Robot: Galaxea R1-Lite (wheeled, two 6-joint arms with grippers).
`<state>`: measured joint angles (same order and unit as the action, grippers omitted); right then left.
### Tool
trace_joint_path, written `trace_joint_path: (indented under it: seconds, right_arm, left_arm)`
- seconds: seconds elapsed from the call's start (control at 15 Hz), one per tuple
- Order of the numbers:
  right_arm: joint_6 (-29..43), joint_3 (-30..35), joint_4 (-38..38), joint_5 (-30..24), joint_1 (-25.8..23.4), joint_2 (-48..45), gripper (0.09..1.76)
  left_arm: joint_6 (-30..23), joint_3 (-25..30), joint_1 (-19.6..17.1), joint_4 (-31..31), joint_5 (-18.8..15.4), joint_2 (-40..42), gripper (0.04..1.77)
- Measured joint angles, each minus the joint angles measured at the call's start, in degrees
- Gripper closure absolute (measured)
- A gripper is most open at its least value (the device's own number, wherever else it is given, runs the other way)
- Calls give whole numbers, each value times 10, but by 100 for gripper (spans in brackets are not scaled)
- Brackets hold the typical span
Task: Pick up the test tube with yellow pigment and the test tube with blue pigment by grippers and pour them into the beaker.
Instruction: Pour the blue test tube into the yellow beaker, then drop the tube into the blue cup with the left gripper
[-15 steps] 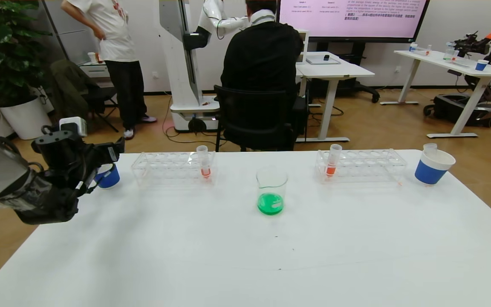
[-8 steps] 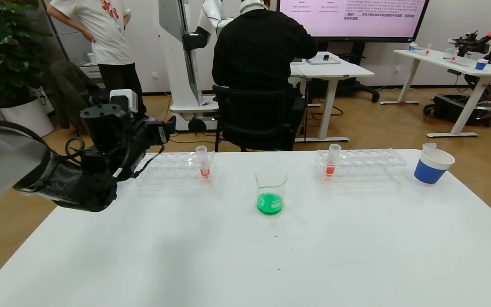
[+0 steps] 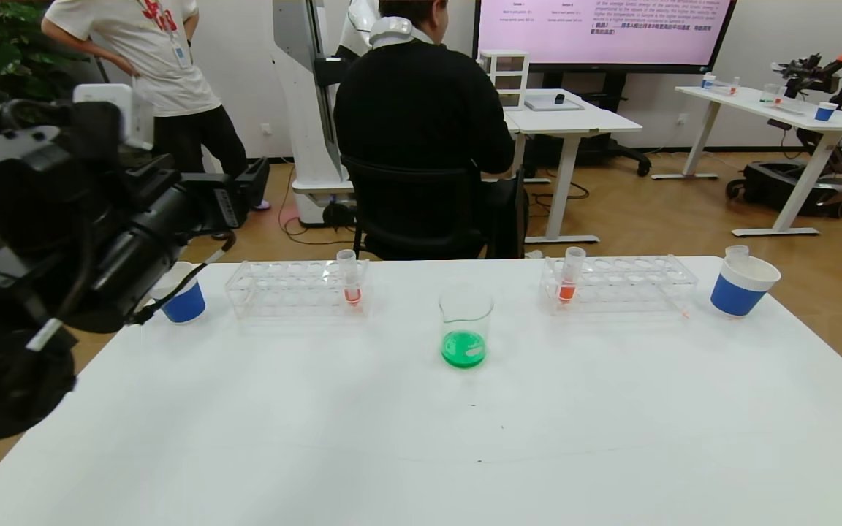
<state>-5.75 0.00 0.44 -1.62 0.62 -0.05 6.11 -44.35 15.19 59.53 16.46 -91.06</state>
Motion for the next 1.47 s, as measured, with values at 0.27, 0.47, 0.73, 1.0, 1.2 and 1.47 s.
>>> trace_joint_path:
  seconds: [0.27, 0.47, 0.73, 1.0, 1.2, 1.47]
  right_arm:
    - [0, 0, 0, 0, 0, 0, 11]
    - [0, 0, 0, 0, 0, 0, 11]
    - [0, 0, 0, 0, 0, 0, 11]
    - [0, 0, 0, 0, 0, 0, 11]
    - [0, 0, 0, 0, 0, 0, 11]
    - [0, 0, 0, 0, 0, 0, 11]
  left_arm:
    - [32, 98, -9, -67, -1, 180, 6]
    - [34, 142, -44, -166, -3, 320, 6]
    - [35, 155, -73, -347, 0, 501, 6]
    - [38, 114, -84, -598, 19, 660, 6]
    - [40, 107, -118, -633, 16, 734, 6]
    - [34, 153, -158, -633, -49, 809, 6]
